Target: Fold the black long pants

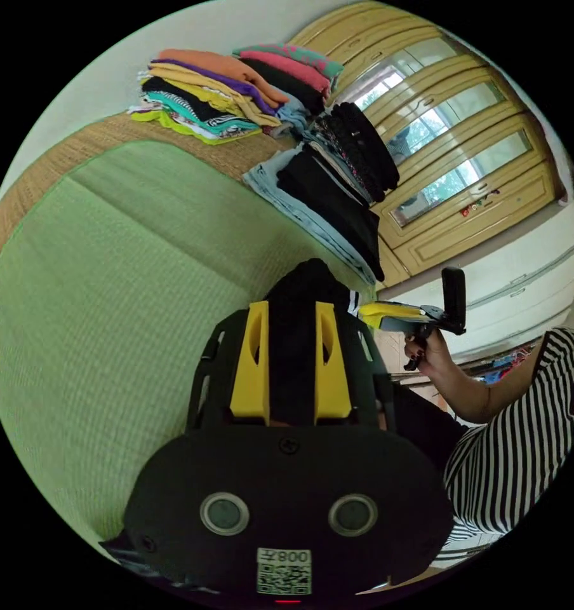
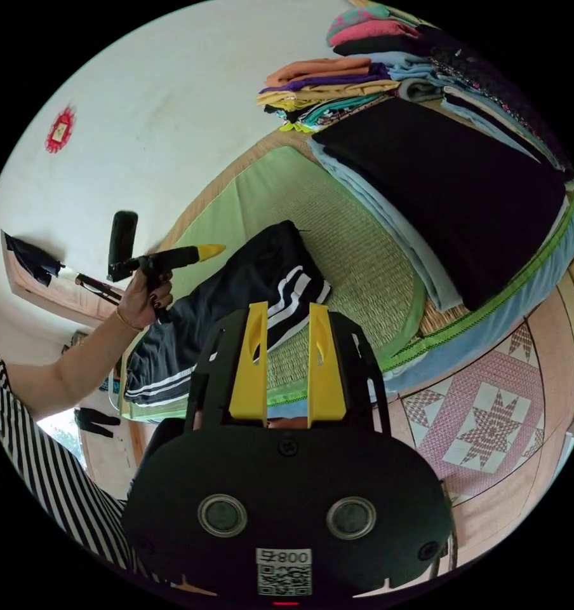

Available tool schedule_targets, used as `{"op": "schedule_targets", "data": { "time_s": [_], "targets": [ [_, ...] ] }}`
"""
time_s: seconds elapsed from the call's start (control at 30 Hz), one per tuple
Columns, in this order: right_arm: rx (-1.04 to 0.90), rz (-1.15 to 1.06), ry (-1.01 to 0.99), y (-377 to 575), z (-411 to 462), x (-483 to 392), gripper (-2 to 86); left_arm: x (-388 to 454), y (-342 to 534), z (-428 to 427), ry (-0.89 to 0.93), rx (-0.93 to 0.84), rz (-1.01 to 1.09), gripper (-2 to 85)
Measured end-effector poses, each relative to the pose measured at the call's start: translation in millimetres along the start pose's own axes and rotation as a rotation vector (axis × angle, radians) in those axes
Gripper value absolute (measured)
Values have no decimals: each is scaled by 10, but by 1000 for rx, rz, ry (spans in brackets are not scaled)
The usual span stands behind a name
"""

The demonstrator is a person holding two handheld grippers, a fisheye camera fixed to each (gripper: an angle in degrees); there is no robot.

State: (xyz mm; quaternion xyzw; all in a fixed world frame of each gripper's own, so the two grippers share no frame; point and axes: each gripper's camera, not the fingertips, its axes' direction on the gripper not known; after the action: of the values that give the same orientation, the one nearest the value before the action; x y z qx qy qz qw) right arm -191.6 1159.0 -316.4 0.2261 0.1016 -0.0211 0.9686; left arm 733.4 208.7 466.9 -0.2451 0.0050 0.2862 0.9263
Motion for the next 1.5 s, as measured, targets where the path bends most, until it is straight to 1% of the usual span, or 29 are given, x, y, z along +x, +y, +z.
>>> {"op": "schedule_targets", "data": {
  "time_s": [0.07,0.17,0.23,0.33,0.4,0.43,0.53,0.57,0.67,0.83,0.93,1.03,1.2,1.5],
  "targets": [
    [6,14,-17,66,-19,117,94,111,-337,112,-2,-53,44,108],
    [39,41,3,212,-124,277,97,217,-649,234,7,-127,68,111],
    [31,55,-28,272,-129,387,101,289,-771,297,-6,-178,90,109],
    [3,53,-75,291,-61,485,102,419,-902,281,-33,-190,129,99],
    [0,53,-68,282,-45,515,94,485,-972,264,-24,-205,145,90],
    [-4,63,-80,276,-30,549,87,533,-1013,286,-14,-243,159,80],
    [-17,86,-120,270,-9,650,59,658,-1104,285,-69,-265,183,48],
    [-22,97,-153,272,-2,704,49,683,-1145,290,-61,-285,179,42],
    [-21,113,-221,272,-32,833,35,700,-1243,242,-30,-285,157,33],
    [44,113,-233,195,-260,947,26,761,-1421,132,12,-250,164,28],
    [60,121,-233,136,-338,958,25,798,-1496,155,-5,-275,187,26],
    [79,94,-221,91,-454,831,25,810,-1501,128,-10,-283,203,26],
    [129,15,-247,14,-708,464,24,774,-1350,-112,33,-213,222,27],
    [138,-212,-355,-190,-1014,-739,26,500,-615,-742,109,-33,220,28]
  ]
}}
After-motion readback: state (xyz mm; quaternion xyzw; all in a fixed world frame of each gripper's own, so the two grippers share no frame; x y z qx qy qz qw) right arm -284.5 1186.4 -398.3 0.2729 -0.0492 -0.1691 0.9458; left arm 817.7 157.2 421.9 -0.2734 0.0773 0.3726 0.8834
